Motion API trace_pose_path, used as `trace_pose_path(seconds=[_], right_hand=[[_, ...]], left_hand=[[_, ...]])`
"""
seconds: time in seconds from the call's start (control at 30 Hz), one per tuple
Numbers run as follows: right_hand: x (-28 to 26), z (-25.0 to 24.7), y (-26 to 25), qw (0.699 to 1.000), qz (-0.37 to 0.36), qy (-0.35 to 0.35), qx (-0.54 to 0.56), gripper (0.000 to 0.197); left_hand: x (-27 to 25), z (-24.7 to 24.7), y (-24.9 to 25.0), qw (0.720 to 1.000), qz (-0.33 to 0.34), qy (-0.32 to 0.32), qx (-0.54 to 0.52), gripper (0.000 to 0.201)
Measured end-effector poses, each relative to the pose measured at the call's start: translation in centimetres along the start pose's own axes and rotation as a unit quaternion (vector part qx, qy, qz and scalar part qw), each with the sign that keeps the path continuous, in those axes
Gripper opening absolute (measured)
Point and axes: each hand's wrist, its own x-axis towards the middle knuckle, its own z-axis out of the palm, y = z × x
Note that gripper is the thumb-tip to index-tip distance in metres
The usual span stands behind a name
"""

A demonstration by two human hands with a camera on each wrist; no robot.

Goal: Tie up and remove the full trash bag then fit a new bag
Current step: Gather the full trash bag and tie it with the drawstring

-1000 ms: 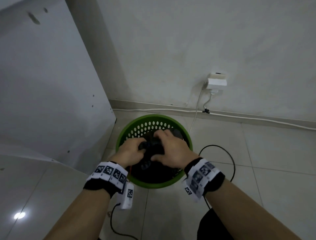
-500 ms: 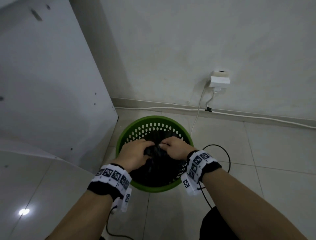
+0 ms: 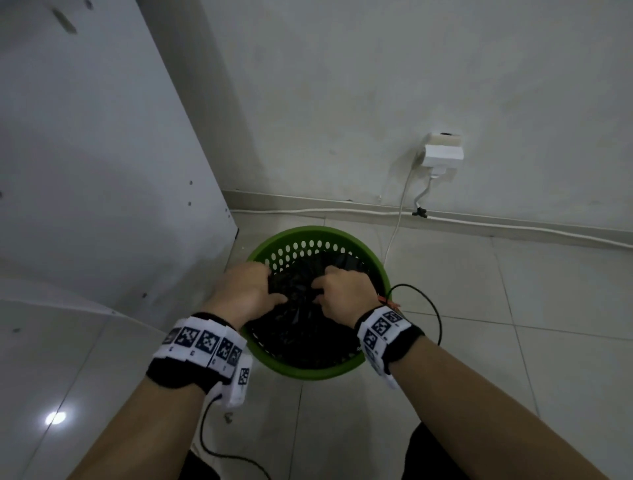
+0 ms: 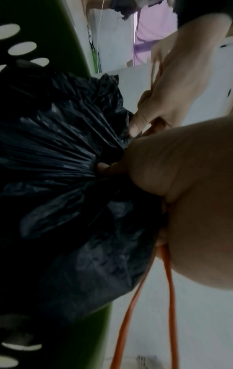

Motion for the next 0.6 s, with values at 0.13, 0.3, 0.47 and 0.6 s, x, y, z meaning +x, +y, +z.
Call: trace_pose_path(seconds=[0.13,0.3,0.47,0.6], right_hand=[[0.1,-0.3,0.0,1.000,0.006,-0.021,0.002,0.022],[0.4,-1.4,-0.9,0.998,0.026,-0.056,0.007,0.017],[0.3,-2.0,-0.8,0.994,0.050,-0.091,0.044,0.009],[-0.5,-1.2,0.1,0.973,0.093,-0.106,0.183,0.011]], left_hand=[[-1.0,-3.2,-0.1,0.996,0.011,0.004,0.091,0.034],[-1.8,-1.3,1.4,0.980,0.165,0.084,-0.075,0.040],[-2.0,4.2,3.1,0.894,0.251,0.098,-0.358,0.024],[-1.1,7.3,3.7,0.874,0.172,0.073,-0.448,0.025]])
